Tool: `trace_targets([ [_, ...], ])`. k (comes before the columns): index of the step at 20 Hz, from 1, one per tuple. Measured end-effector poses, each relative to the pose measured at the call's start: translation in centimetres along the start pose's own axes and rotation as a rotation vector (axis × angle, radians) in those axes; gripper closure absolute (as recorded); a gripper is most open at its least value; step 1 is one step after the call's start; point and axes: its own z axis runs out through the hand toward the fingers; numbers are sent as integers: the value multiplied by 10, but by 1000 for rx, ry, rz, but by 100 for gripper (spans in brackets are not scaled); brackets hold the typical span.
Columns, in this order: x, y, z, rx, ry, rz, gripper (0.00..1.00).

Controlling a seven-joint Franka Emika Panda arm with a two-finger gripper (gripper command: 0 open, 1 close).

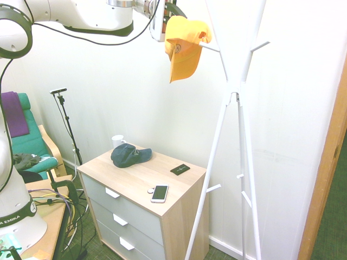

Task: Hang the cap

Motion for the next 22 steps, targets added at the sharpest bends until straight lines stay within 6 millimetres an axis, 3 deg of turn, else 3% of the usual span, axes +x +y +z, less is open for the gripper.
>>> trace_targets([
  [7, 4, 1, -2, 5, -3, 1, 100],
  [13, -9, -23, 40, -9, -57, -32, 100],
  [16, -19, -36, 51, -2, -70, -40, 100],
  [17, -22, -39, 52, 4, -77, -37, 0],
  [22, -26, -44, 52, 32, -97, -11, 0],
])
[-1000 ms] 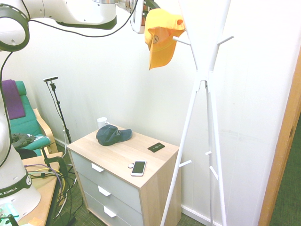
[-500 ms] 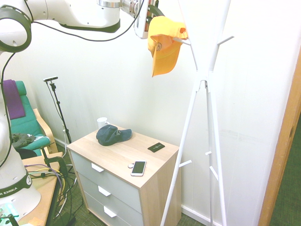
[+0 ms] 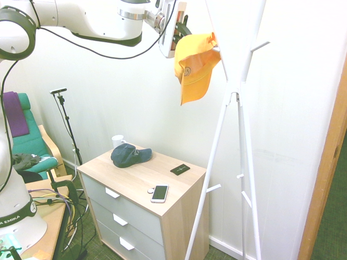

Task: Hang the cap

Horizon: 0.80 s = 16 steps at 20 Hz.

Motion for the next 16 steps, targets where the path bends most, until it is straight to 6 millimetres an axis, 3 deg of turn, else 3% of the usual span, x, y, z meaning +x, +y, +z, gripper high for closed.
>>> trace_targets([
  [16, -1, -3, -6, 16, 13, 7, 0],
])
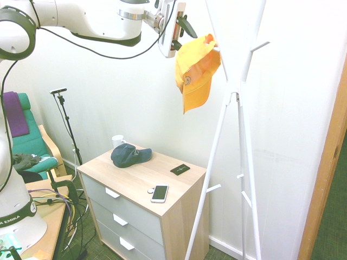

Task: Hang the cap

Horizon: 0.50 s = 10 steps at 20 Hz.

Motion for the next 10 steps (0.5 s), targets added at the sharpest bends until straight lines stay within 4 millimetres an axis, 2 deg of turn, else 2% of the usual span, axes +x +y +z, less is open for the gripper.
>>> trace_targets([
  [10, -1, -3, 0, 0, 0, 7, 0],
])
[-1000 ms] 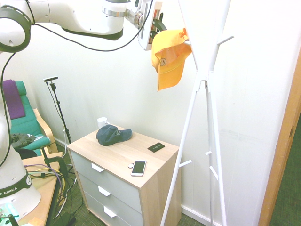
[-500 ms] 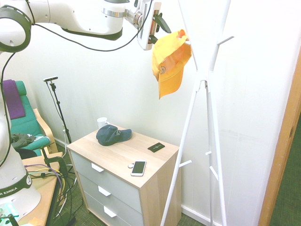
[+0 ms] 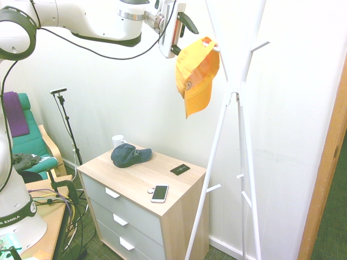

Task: Hang the cap

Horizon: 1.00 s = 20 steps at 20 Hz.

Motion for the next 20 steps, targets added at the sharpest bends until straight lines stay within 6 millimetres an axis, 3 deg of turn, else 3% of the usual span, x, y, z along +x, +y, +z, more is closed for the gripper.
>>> trace_targets([
  [11, -2, -4, -2, 14, -12, 8, 0],
  [20, 15, 10, -23, 330, -296, 129, 0],
])
